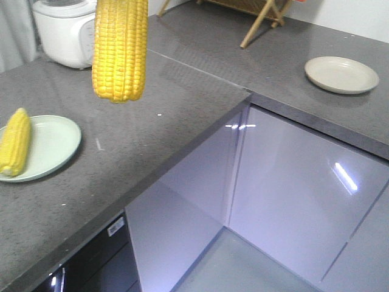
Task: Distribute corn equally
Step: 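Turn the base away from the pot while holding both cobs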
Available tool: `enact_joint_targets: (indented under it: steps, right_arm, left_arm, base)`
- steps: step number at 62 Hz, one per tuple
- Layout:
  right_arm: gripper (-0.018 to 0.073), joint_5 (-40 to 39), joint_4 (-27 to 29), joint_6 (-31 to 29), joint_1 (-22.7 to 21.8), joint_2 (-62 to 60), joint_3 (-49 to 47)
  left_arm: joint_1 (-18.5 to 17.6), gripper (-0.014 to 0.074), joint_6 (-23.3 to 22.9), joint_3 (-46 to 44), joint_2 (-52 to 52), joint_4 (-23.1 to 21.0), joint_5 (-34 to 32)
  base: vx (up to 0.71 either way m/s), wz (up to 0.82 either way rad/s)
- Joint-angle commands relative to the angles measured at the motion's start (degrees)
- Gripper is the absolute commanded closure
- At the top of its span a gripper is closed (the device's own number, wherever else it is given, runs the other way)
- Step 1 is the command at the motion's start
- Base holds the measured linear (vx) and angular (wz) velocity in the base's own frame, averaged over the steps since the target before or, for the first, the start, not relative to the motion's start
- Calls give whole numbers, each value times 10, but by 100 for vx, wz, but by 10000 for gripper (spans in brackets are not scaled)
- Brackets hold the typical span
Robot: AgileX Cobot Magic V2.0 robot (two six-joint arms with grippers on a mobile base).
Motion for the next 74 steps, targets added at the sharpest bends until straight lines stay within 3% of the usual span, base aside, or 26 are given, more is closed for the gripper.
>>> enact_joint_targets:
  steps: [1,74]
  right_arm:
    - [561,-3,21,-3,-2,-17,-8]
    - [561,-3,21,-3,-2,-17,-8]
  left_arm:
    - [-4,605,-3,-13,-25,-16,-19]
    - [-4,605,-3,-13,-25,-16,-19]
  base:
    - [-2,-34]
    - [-3,-37]
